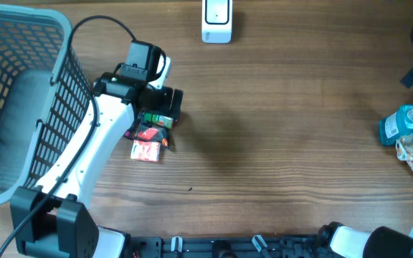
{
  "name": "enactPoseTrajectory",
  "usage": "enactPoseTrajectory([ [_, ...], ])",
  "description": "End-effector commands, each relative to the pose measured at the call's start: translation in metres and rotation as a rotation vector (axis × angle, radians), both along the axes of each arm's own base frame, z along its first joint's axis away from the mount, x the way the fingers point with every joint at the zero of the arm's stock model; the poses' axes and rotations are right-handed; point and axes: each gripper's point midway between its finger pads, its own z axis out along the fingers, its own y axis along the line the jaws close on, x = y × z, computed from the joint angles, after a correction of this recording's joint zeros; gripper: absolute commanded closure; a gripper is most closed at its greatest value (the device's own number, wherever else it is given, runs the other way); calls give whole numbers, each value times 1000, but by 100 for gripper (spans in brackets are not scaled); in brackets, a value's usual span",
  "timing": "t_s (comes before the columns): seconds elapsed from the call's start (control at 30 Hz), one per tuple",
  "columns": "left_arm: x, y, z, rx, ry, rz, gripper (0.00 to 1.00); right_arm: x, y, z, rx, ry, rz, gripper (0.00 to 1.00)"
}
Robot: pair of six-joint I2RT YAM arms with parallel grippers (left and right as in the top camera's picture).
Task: Scan the item barcode
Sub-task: 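Grasp the green-capped jar with the left gripper and lift it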
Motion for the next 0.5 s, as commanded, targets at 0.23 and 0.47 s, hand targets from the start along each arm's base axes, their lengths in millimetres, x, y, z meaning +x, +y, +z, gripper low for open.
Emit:
enactPoseTrajectory([
  [0.23, 1, -7, -45, 13, 106, -218, 0, 9, 27, 12, 12, -39, 56, 0],
  [0.47, 7, -8, -79, 17, 168, -196, 0, 8, 27, 11, 14, -36, 56, 0],
])
